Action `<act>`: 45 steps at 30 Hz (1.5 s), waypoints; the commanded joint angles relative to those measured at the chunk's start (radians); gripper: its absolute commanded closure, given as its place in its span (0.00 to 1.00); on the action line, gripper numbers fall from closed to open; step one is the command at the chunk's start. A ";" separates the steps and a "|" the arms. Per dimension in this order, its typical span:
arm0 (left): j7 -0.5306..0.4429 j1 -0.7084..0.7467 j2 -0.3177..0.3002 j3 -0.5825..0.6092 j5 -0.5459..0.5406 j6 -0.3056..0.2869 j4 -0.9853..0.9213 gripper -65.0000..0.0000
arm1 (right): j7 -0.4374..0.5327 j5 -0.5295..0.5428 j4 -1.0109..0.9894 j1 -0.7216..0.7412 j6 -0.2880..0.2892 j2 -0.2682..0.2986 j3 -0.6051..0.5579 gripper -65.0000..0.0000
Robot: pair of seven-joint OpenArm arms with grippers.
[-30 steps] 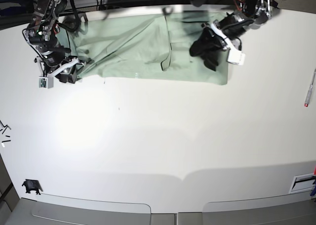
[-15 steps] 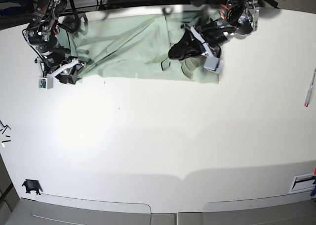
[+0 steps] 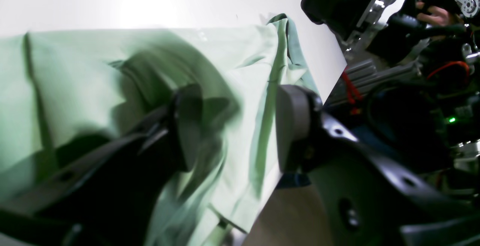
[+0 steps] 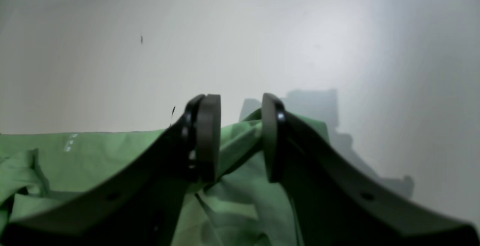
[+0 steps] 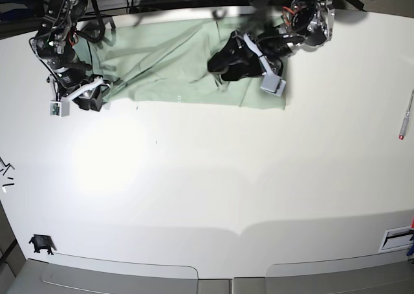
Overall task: Fold the T-shirt properly
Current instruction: 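Grasp the strip's end with the left gripper and fold it toward the right gripper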
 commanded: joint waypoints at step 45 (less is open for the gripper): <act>-0.134 -0.024 -0.066 0.127 0.545 0.255 0.169 0.64 | 0.015 0.011 0.015 0.011 0.002 0.016 0.005 0.73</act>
